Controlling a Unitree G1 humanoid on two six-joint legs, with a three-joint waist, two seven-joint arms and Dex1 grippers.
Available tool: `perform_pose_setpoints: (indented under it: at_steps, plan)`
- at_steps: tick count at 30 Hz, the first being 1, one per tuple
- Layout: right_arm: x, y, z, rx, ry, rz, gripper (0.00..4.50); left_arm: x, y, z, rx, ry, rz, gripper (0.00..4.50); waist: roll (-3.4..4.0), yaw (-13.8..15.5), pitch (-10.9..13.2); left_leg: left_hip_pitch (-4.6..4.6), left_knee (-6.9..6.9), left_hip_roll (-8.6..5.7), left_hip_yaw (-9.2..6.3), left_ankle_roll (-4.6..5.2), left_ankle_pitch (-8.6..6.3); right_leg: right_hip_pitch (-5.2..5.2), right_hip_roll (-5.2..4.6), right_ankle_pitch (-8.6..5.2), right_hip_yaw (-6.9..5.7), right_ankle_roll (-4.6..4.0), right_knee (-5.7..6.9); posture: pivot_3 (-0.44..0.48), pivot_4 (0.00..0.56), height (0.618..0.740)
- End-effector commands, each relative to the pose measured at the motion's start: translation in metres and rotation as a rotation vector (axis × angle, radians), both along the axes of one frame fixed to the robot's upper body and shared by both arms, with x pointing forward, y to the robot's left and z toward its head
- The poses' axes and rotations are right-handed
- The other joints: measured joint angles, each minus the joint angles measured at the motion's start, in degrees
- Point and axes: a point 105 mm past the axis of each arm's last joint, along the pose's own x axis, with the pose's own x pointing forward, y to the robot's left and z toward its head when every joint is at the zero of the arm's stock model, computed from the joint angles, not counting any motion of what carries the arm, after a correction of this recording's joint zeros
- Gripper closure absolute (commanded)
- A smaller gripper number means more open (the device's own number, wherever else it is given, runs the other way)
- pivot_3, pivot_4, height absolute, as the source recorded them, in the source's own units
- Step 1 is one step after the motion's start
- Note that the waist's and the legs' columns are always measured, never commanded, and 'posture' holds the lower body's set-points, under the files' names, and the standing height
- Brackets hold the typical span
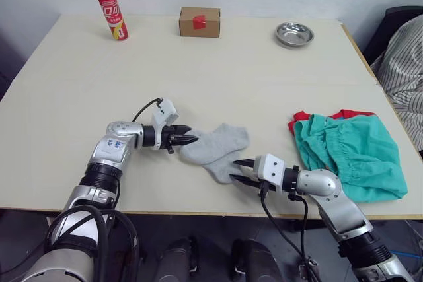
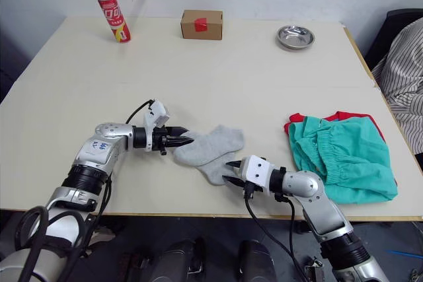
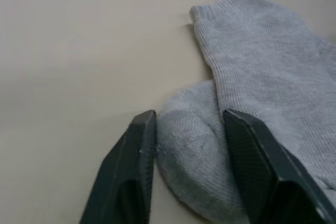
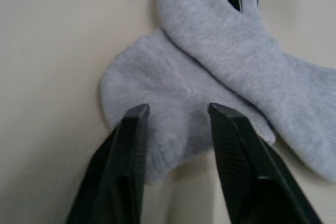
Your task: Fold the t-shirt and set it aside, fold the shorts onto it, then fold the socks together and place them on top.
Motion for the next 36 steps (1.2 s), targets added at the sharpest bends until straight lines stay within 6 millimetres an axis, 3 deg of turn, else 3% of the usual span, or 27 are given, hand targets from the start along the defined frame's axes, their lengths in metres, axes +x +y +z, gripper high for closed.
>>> perform_pose_setpoints:
  at_steps: [1,2,4,12,18,22,25,29,32,36]
  plan:
    - [-0.002,0.000,0.004,0.001,-0.023,0.033,4.11,-0.005,0.004,0.007,-0.003,-0.013,-0.009,3.68,0.00,-0.17,0.00,0.01,0.00,0.00,0.00,0.00,0.00,0.00,-0.01,0.00,0.00,0.00,0.00,0.000,0.150,0.740]
    - [-0.002,-0.001,0.004,-0.001,-0.022,0.035,4.47,-0.006,0.004,0.007,-0.006,-0.011,-0.007,4.04,0.00,-0.21,0.00,0.01,0.00,0.00,-0.01,0.00,0.00,0.00,-0.02,0.00,0.01,0.00,0.00,0.000,0.150,0.740]
    - [0.000,-0.004,0.003,-0.010,-0.019,0.043,4.50,-0.010,0.008,0.006,-0.010,-0.008,0.001,4.44,0.00,-0.34,0.00,0.03,-0.01,0.01,-0.01,0.00,0.00,0.00,-0.02,0.00,0.01,0.00,0.00,0.000,0.150,0.740]
    - [0.033,-0.016,0.010,-0.053,-0.061,0.052,4.50,-0.036,0.027,0.013,-0.066,-0.030,0.128,4.44,-0.01,-0.74,0.01,0.11,-0.01,0.02,-0.01,-0.02,0.01,0.04,-0.06,0.00,0.05,0.00,0.00,0.000,0.150,0.740]
    - [0.048,-0.012,0.010,-0.061,-0.066,0.100,4.50,-0.058,0.030,0.007,-0.075,-0.026,0.226,4.44,0.00,-0.76,0.01,0.13,-0.04,0.02,-0.02,-0.03,0.01,0.06,-0.07,0.00,0.05,0.00,0.00,0.000,0.150,0.740]
    - [0.047,-0.010,0.032,0.116,-0.012,0.111,4.50,-0.062,0.029,0.005,-0.096,-0.032,0.288,4.44,0.00,-0.41,0.01,0.13,-0.04,0.01,-0.03,-0.02,0.01,0.07,-0.09,0.00,0.06,0.00,-0.03,0.000,0.150,0.740]
    - [0.026,-0.013,0.037,0.116,0.021,0.192,3.94,-0.065,0.028,0.001,-0.100,-0.023,0.304,4.50,0.02,-0.25,0.02,0.13,-0.04,0.02,-0.04,-0.02,0.01,0.07,-0.09,0.00,0.06,0.00,-0.03,0.000,0.150,0.740]
    - [0.000,-0.010,0.023,0.055,0.076,0.245,2.55,-0.066,0.028,-0.002,-0.098,-0.016,0.310,4.50,0.01,-0.06,0.02,0.12,-0.06,0.02,-0.07,-0.05,-0.06,0.08,-0.12,0.00,0.04,0.00,-0.13,0.000,0.150,0.740]
    - [-0.004,-0.003,0.013,0.038,0.087,0.241,1.48,-0.064,0.027,-0.001,-0.103,-0.020,0.315,4.50,0.02,-0.29,0.02,0.14,-0.06,0.01,-0.05,-0.29,-0.20,0.06,-0.12,0.00,0.05,0.00,-0.18,0.000,0.150,0.740]
    - [0.003,0.006,0.005,0.029,0.056,0.238,1.48,-0.063,0.024,0.001,-0.108,-0.019,0.305,4.50,0.02,-0.33,0.02,0.21,-0.09,0.05,-0.04,-0.40,-0.19,0.05,-0.08,0.00,0.08,-0.01,-0.11,0.000,0.150,0.740]
